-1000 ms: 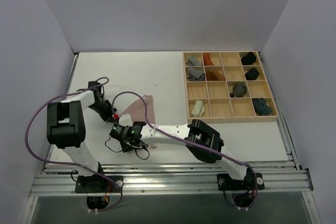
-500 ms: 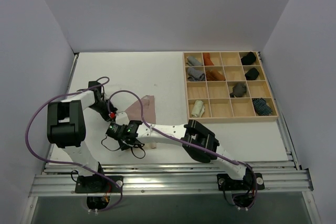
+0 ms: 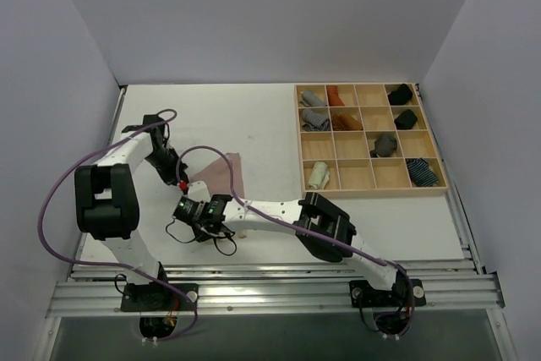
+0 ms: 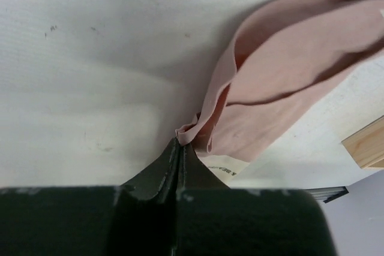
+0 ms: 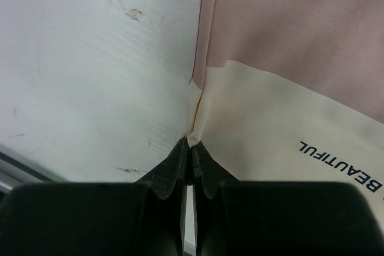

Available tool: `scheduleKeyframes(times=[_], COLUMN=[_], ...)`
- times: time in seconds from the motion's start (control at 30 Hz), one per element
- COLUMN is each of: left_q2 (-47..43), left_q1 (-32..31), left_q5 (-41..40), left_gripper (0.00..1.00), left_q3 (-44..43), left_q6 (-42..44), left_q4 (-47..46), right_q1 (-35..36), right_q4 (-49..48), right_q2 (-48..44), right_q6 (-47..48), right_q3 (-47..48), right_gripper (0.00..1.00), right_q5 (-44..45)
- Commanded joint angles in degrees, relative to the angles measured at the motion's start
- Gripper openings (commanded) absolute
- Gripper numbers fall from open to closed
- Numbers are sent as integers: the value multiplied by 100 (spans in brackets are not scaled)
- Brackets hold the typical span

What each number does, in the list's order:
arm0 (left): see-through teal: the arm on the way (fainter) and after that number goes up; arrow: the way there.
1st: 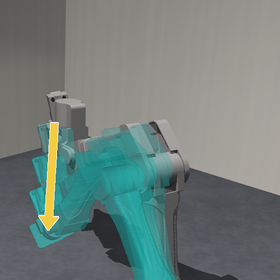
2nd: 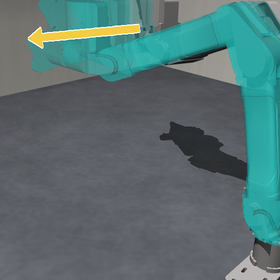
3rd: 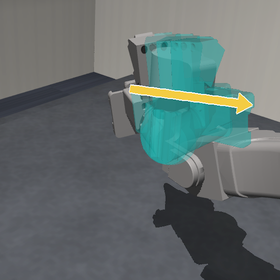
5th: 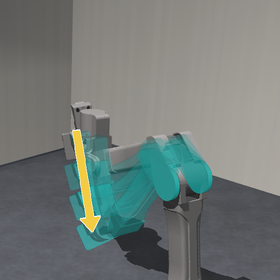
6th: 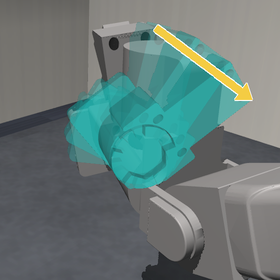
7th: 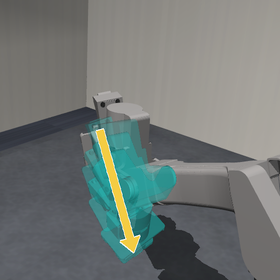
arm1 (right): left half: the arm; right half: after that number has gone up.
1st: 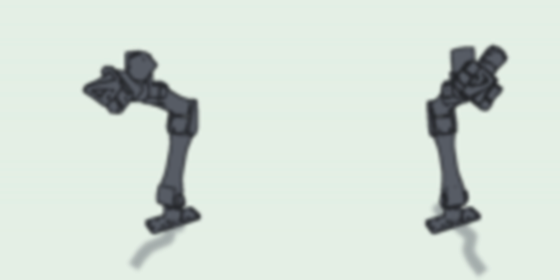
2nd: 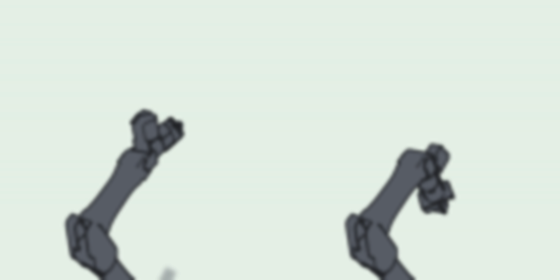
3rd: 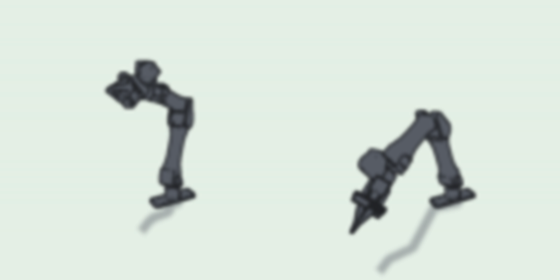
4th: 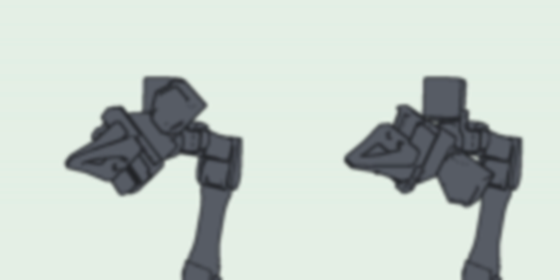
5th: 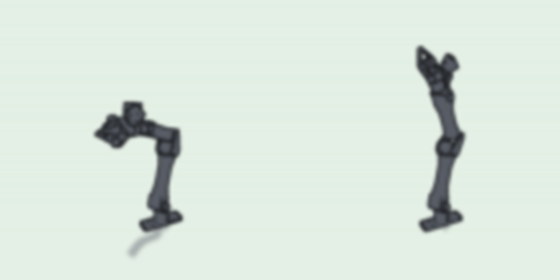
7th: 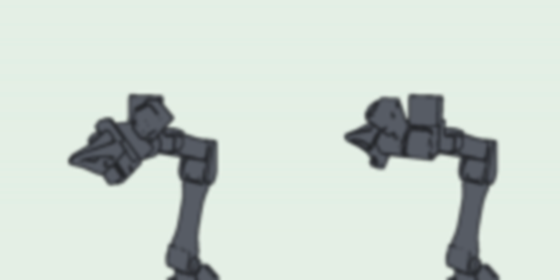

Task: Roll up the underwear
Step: Fold the underwear

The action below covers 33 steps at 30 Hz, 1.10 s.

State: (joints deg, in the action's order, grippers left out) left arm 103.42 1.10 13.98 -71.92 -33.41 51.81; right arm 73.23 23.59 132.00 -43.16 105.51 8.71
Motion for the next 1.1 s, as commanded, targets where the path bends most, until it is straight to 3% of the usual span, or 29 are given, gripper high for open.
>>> scheduleKeyframes(times=[0.0, 0.13, 0.37, 0.7, 1.07], left_q2=[-454, -489, -217, 187, 741], left_q1=[-49, -417, -752, -1332, -1946], left_q5=[-282, -193, -448, -791, -553], left_gripper=[2, 2, 2, 2, 2], left_q3=[-436, -507, -735, -1922, -2764], left_q6=[89, 45, -113, -403, -570], left_q4=[505, 575, 751, 1287, 1094], right_q1=[60, 33, -142, -616, -1012], right_q4=[-205, -960, -1190, -1717, -2122], right_q2=[-579, -930, -1449, -2292, -2759], right_q6=[-280, -500, -597, -483, -422], right_q3=[-381, -1120, -1630, -2473, -3388], right_gripper=[0, 0, 0, 0, 0], right_q5=[-519, -721, -721, -1151, -1363])
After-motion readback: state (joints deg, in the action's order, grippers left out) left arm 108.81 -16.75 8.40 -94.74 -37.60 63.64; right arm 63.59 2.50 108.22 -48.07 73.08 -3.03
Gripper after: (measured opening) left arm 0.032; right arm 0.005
